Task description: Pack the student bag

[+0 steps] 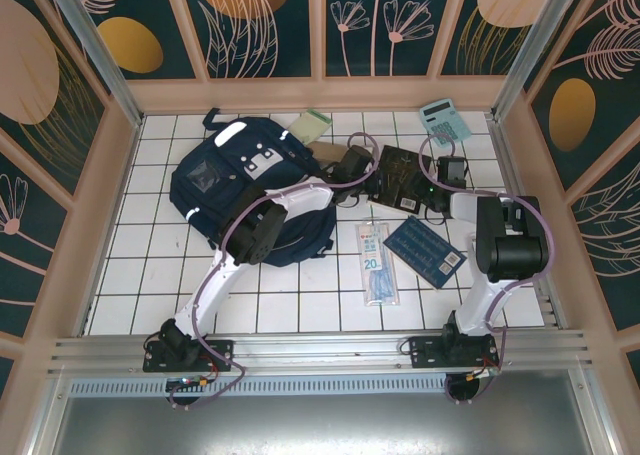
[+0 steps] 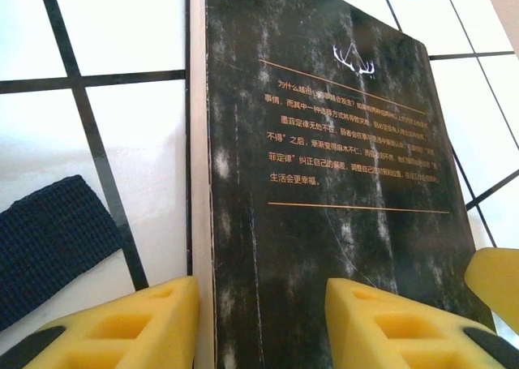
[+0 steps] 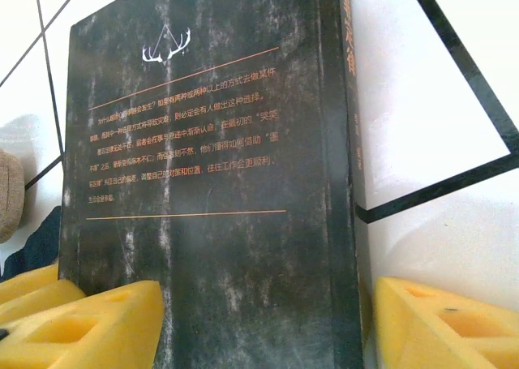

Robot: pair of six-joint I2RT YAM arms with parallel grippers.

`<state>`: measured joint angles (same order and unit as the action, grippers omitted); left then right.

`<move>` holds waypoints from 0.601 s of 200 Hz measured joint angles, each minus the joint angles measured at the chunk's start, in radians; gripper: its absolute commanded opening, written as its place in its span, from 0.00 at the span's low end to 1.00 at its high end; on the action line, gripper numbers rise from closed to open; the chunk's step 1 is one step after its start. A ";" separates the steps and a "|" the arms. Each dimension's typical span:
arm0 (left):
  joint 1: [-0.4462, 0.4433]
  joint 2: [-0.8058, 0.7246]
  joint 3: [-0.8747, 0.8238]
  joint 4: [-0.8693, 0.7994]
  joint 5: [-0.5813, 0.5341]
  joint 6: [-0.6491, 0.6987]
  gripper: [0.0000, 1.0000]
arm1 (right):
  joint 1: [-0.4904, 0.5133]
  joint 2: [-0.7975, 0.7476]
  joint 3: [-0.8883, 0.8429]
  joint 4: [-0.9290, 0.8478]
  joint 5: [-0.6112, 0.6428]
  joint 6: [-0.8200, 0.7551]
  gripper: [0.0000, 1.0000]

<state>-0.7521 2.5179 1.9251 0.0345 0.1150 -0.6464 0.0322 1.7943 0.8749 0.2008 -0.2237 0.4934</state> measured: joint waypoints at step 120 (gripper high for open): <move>0.017 -0.021 -0.042 0.016 0.035 -0.010 0.06 | 0.021 0.016 0.037 -0.065 0.071 -0.014 0.67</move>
<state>-0.7349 2.4973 1.8835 0.0509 0.1497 -0.6563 0.0536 1.8103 0.9123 0.1356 -0.1532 0.4793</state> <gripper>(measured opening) 0.065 0.678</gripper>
